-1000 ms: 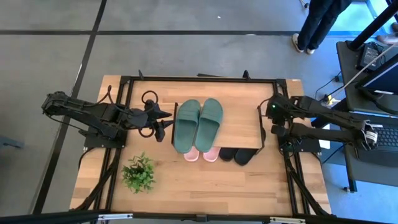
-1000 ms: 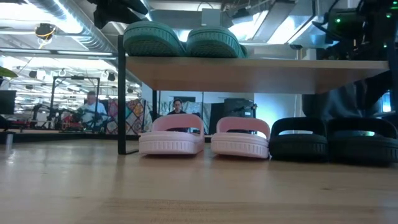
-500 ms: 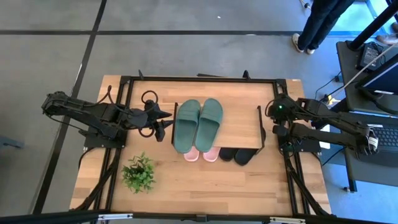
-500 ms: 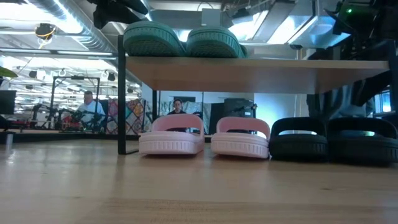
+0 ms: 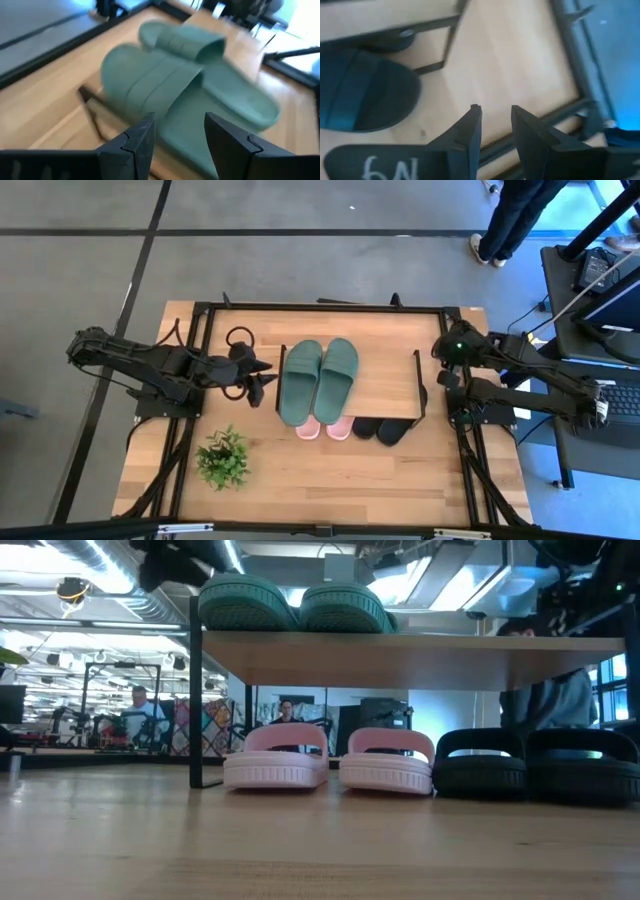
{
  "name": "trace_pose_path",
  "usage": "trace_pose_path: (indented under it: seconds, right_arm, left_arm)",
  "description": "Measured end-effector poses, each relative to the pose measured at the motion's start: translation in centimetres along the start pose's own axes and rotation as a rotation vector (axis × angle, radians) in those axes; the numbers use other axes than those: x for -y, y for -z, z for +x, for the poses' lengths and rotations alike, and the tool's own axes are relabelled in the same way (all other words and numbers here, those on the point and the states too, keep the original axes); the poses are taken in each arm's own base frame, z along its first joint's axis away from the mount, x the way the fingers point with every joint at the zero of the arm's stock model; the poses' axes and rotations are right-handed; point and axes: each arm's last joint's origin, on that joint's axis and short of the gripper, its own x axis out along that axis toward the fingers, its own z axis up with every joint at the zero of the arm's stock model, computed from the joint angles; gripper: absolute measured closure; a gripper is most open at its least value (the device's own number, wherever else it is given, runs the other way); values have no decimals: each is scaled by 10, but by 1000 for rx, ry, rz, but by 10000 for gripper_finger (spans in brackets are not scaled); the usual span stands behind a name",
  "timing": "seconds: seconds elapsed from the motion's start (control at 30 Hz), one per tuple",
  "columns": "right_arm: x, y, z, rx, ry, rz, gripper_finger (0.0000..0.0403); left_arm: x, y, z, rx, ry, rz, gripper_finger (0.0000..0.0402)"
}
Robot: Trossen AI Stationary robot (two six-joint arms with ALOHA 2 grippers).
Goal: Pick and place slides into the shelf
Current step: Move the shelf to the right side of the table
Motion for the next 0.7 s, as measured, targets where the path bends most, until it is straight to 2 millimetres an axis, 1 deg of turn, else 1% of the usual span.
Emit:
trace_pose_path:
  seconds: [0.23, 0.33, 0.4, 0.6, 0.7]
  right_arm:
    - [10, -3, -22, -4, 106, -7, 295]
    - [13, -5, -31, 20, 114, 1, 295]
    - [14, -7, -36, 36, 118, 6, 295]
    - [20, -12, -52, 90, 147, 25, 295]
    - [23, -14, -61, 124, 155, 53, 295]
  left_arm:
    - [-14, 11, -17, -141, -13, -82, 240]
    - [-14, 13, -17, -175, -10, -84, 240]
    - [-12, 16, -10, -209, -8, -73, 240]
    - [-12, 30, 13, -408, -64, -32, 240]
    - [-10, 33, 25, -442, -82, -7, 240]
